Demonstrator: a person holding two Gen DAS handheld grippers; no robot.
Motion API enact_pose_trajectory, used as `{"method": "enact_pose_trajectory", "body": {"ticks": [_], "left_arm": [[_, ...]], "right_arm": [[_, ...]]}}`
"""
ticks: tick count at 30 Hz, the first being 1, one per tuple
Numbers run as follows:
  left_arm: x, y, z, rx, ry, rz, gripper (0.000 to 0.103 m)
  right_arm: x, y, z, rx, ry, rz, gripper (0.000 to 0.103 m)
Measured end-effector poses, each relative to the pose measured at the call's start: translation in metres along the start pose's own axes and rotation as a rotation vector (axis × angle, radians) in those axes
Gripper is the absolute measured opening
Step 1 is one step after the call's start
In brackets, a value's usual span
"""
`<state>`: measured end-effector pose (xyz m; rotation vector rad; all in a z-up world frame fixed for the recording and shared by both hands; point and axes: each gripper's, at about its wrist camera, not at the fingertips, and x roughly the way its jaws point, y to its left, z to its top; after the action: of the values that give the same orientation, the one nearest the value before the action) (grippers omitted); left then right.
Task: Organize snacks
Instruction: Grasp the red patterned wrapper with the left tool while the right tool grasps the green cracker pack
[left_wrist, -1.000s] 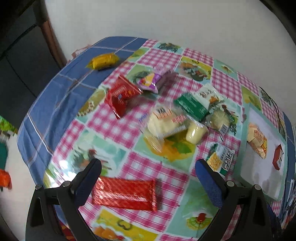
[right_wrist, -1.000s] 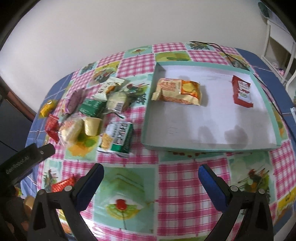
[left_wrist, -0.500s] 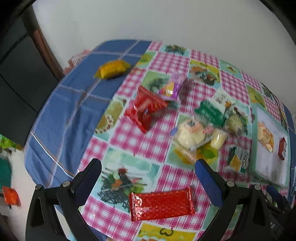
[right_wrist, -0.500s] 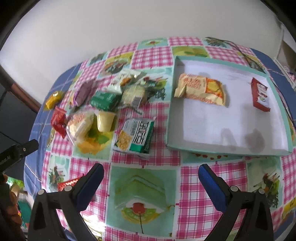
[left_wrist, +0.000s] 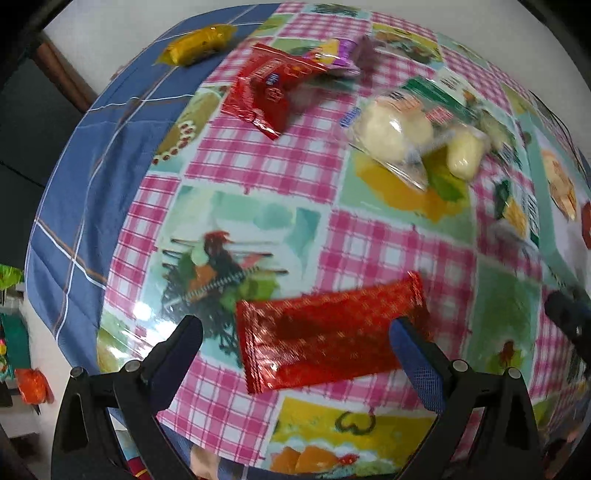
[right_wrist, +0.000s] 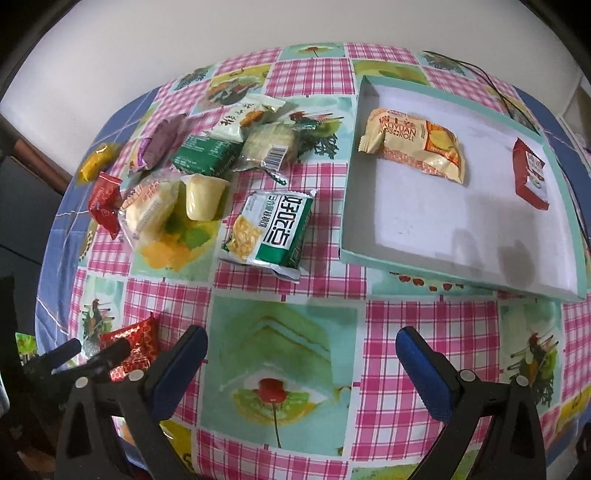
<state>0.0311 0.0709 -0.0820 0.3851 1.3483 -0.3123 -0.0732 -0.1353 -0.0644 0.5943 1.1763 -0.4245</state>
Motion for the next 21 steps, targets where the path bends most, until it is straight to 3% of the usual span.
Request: {"method": "enact_pose_trajectory", "body": {"ticks": [11, 21], "left_arm": [[0.01, -0.039, -0.027, 0.114, 0.03, 0.047, 0.101], [0.03, -0.047, -0.005, 0.123, 0.01, 0.092, 0.101]], "right_arm": [[-0.004, -0.006, -0.002, 0.026, 0.005, 0.015, 0.103], [-0.001, -0.012, -0.001, 0.046, 0.01, 0.019, 0.103]]}}
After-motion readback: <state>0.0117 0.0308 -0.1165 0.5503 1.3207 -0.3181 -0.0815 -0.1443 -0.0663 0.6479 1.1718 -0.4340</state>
